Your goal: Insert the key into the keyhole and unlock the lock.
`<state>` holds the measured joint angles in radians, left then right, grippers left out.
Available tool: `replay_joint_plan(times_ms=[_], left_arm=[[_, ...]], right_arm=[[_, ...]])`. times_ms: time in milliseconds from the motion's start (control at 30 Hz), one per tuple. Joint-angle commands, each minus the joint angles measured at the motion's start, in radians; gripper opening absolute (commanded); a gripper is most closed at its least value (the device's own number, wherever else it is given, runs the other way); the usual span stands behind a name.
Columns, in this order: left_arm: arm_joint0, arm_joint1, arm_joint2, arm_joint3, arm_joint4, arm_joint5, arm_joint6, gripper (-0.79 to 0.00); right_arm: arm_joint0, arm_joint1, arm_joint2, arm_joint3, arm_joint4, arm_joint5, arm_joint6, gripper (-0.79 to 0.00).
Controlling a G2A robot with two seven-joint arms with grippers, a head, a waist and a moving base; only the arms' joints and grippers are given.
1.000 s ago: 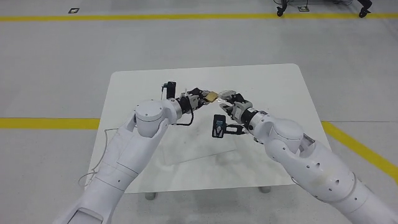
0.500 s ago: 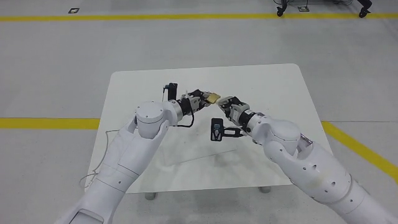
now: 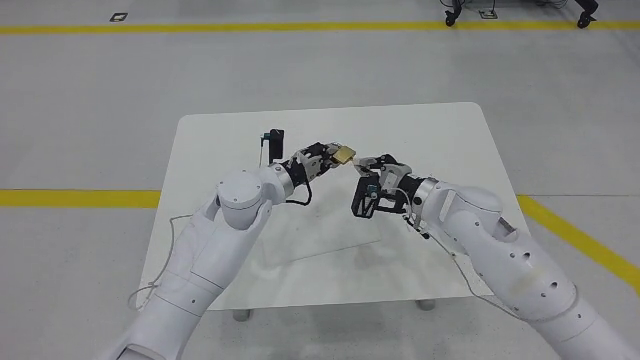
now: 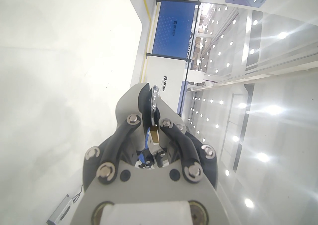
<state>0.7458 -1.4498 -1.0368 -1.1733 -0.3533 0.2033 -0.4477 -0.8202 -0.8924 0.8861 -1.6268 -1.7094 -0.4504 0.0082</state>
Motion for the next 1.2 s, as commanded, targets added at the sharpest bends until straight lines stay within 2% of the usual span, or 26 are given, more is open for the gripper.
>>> replay_joint_plan(times_ms=[0,167,367,400,433,467,867,933,967,1000,1033,1167], left_arm=[[0.008,0.002,-0.004,-0.004,0.013,-0.019,-0.002,-0.785],[0.028,0.006,-0.01,-0.023,0.043,-0.046,-0.009,-0.785],[0.049,0.011,-0.017,-0.044,0.085,-0.078,-0.006,-0.785],[0.051,0.012,-0.02,-0.046,0.088,-0.083,-0.007,-0.785],[0.052,0.013,-0.021,-0.045,0.099,-0.09,-0.01,-0.785],[0.053,0.014,-0.02,-0.043,0.112,-0.092,-0.018,-0.785],[0.054,0.015,-0.023,-0.037,0.111,-0.093,-0.023,-0.785],[0.064,0.016,-0.024,-0.07,0.157,-0.134,0.026,-0.785],[0.076,0.017,-0.02,-0.092,0.187,-0.176,0.053,-0.785],[0.087,0.017,-0.018,-0.106,0.211,-0.222,0.066,-0.785],[0.096,0.018,-0.02,-0.111,0.233,-0.267,0.087,-0.785],[0.114,0.018,-0.019,-0.089,0.257,-0.458,0.096,-0.785]], right_arm=[[0.0,-0.002,0.014,0.011,0.057,-0.029,-0.011,-0.785],[0.005,-0.007,0.052,0.051,0.191,-0.104,-0.046,-0.785],[0.008,-0.013,0.067,0.072,0.237,-0.136,-0.028,-0.785],[0.008,-0.014,0.072,0.075,0.243,-0.137,-0.024,-0.69],[0.008,-0.014,0.08,0.074,0.228,-0.117,-0.005,-0.397],[0.001,-0.013,0.084,0.061,0.206,-0.088,0.019,0.0],[-0.012,-0.013,0.085,0.039,0.203,-0.08,0.025,0.0],[-0.012,-0.013,0.085,0.039,0.203,-0.08,0.025,0.0],[-0.027,-0.016,0.087,0.041,0.274,-0.112,-0.029,0.0],[-0.027,-0.015,0.108,0.077,0.324,-0.126,-0.049,-0.256],[-0.026,-0.015,0.117,0.094,0.35,-0.142,-0.056,-0.268],[-0.029,-0.018,0.136,0.163,0.498,-0.308,-0.214,-0.336]])
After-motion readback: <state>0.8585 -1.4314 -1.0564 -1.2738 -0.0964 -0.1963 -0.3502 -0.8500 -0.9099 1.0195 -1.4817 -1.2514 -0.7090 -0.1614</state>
